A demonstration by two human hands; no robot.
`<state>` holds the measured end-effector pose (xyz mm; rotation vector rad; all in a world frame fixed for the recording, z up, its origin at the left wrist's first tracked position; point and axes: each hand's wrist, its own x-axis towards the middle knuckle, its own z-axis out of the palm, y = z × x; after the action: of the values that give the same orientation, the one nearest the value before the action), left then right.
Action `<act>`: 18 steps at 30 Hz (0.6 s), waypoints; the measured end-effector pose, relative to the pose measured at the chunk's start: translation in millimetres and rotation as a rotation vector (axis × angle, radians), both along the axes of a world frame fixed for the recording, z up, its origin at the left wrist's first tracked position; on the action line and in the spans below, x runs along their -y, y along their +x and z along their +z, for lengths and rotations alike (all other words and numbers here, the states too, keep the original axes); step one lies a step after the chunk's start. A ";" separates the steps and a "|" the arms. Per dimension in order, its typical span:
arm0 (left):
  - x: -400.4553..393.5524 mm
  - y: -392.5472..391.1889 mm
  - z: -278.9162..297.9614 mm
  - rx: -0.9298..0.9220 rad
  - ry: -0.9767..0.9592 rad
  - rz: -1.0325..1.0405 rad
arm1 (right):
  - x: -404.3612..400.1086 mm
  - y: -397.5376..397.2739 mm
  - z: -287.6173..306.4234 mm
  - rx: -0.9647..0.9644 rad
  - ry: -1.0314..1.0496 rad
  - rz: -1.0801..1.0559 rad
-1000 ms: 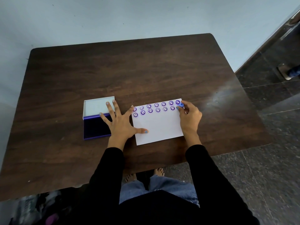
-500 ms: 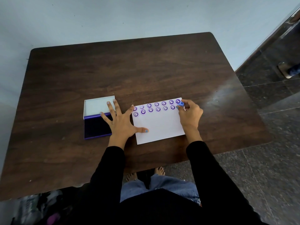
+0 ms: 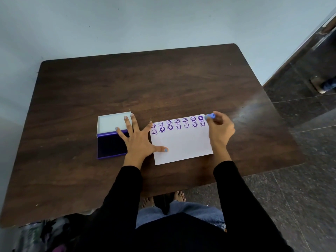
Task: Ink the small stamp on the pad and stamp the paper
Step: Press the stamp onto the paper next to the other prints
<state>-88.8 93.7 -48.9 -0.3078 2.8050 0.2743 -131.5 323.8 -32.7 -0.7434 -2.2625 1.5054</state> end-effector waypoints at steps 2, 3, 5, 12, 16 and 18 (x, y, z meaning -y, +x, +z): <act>1.3 -0.6 3.2 -0.018 0.008 0.006 | -6.1 -2.3 9.3 -0.068 -0.143 -0.151; 2.3 -1.0 5.2 -0.037 0.026 0.016 | -9.6 -4.6 14.2 -0.101 -0.206 -0.209; 6.8 -2.1 9.6 -0.089 0.087 0.038 | -15.8 -9.6 22.6 -0.157 -0.315 -0.297; 40.1 -0.6 22.4 -0.021 0.177 0.093 | -22.5 -14.0 28.8 -0.210 -0.473 -0.419; 45.1 3.2 22.8 0.061 0.143 0.058 | -20.6 -14.1 28.0 -0.215 -0.506 -0.442; 43.0 4.7 22.8 0.075 0.147 0.045 | -18.7 -13.9 28.1 -0.212 -0.517 -0.443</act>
<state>-84.1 50.7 -26.1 -0.3398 2.6892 0.4665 -145.5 342.4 -4.6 -1.0776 -1.4355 1.8396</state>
